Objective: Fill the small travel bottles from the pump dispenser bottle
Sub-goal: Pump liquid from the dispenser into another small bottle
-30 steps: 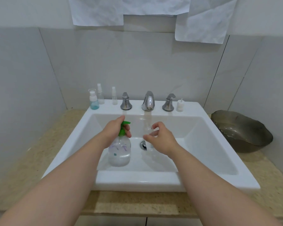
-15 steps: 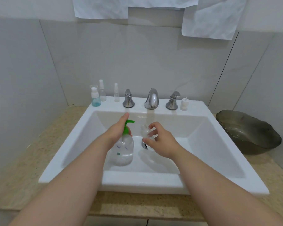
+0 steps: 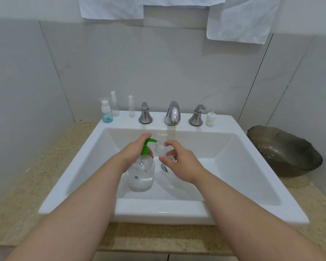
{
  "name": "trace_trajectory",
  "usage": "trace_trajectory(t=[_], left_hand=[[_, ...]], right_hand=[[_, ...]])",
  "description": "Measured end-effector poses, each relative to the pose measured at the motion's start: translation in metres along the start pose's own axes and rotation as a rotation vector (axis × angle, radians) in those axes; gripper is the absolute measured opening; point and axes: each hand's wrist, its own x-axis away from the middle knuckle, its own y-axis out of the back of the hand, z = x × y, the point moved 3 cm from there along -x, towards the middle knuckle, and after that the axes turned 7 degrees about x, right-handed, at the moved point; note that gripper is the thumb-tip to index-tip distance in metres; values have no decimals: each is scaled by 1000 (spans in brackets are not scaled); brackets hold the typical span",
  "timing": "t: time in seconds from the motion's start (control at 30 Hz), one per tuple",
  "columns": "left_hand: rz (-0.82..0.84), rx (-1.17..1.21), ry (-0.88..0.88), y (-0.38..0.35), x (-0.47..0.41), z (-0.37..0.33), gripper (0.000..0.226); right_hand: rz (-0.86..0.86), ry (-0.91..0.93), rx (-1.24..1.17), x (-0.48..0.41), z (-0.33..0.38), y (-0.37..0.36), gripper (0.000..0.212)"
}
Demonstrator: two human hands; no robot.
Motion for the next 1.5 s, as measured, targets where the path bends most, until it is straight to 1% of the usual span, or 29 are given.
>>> trace_trajectory(t=[0.13,0.27,0.47,0.57,0.77,0.83,0.93,1.23,1.5], left_hand=[[-8,-12,2,0,-3,2,67],[-14,9,12,3,-6,5,68],[-42,-5,24,6,-4,6,70],[-46,-16,24,6,-2,5,71],[-52,16,23,4,4,2,68],[-60,21,21,2,4,1,67],[-71,42,35,2,4,-1,63],[-57,70,35,3,2,2,51],[14,48,10,7,3,3,54]], right_hand=[[0,1,-9,1,3,1,44],[17,-18,-28,1,2,-1,51],[77,-79,-11,0,-2,-2,71],[93,-121,-8,-2,-6,-2,67],[107,-140,24,-1,-8,-4,57],[119,-136,21,-1,-8,-5,54],[137,-106,79,0,-7,-8,53],[143,-86,141,1,-7,-8,55],[160,-83,197,0,-9,-10,62]])
